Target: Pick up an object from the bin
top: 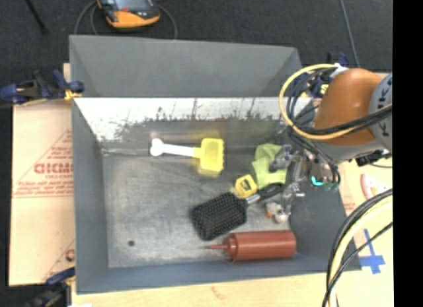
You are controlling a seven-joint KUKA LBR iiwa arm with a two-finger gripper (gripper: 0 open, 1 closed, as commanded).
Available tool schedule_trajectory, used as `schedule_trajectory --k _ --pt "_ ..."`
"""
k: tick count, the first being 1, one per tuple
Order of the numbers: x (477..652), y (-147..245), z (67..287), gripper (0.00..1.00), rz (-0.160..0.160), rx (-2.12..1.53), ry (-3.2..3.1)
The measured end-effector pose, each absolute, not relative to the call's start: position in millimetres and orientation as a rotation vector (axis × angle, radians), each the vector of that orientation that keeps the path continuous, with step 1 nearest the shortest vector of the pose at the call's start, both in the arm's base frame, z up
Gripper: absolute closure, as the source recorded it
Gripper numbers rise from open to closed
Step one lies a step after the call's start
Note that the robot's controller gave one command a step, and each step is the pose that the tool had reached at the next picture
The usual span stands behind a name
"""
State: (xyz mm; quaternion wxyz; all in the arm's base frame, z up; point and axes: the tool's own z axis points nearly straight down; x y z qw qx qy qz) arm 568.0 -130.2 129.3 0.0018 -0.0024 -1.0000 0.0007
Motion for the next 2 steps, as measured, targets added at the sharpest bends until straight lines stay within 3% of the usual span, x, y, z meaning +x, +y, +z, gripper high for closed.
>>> schedule_trajectory --k 1,2 --pt "570.1 -130.0 133.6 0.00 0.005 -0.003 -3.146" --pt "572.8 -122.4 91.6 0.00 0.003 0.028 -3.145"
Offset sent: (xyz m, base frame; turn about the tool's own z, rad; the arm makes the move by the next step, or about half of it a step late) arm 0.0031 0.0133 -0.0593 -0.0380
